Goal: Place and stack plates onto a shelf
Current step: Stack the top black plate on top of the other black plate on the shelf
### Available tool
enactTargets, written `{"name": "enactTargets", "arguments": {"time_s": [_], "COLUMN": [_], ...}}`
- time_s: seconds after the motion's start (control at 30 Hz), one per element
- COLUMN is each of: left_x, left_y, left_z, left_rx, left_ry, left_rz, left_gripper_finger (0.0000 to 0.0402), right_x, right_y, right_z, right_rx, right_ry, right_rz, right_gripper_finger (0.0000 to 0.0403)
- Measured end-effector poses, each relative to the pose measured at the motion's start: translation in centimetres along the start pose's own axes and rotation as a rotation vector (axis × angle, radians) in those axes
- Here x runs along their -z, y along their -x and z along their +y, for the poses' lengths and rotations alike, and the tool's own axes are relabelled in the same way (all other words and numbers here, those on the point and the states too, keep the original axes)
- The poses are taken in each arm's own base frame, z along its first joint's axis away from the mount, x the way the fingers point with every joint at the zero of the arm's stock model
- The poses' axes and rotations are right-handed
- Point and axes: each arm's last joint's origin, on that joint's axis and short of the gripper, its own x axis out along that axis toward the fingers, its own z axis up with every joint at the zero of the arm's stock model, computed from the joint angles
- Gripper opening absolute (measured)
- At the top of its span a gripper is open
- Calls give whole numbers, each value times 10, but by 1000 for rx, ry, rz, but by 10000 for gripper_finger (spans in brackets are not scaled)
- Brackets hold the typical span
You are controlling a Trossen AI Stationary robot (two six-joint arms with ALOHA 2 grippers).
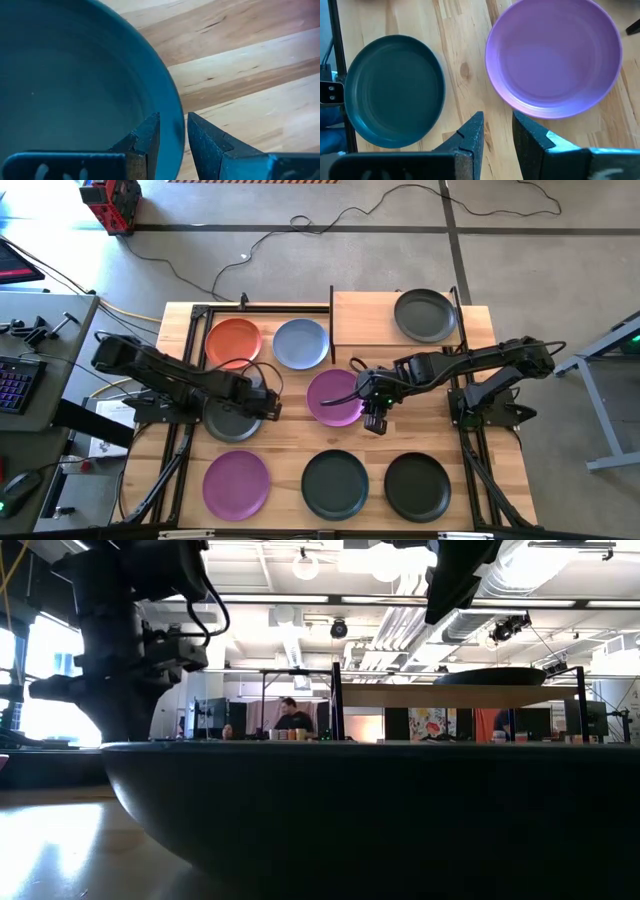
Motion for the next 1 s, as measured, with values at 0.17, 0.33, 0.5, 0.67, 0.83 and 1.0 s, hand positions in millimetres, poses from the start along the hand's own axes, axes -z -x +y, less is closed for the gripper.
{"name": "enactTargets", "arguments": {"time_s": [0.17, 0.33, 0.5, 0.67, 0.83, 1.0], "left_x": [0, 1, 2, 2, 3, 8], "left_y": [-6, -14, -19, -19, -19, -18], "left_z": [-3, -4, -4, -4, -4, -5], "left_rx": [4, -24, -39, -40, -40, -41], "left_ry": [0, -2, -3, -3, -11, -37], "left_rz": [14, 18, 38, 38, 38, 42], "left_gripper_finger": [87, 87, 87, 87, 87, 87], "right_x": [0, 0, 0, 0, 0, 0], "right_y": [0, 0, 0, 0, 0, 0], "right_z": [0, 0, 0, 0, 0, 0], "right_rx": [0, 0, 0, 0, 0, 0], "right_ry": [-1, 0, 0, 0, 0, -1], "right_rz": [0, 0, 0, 0, 0, 0], "right_gripper_finger": [80, 80, 80, 80, 80, 80]}}
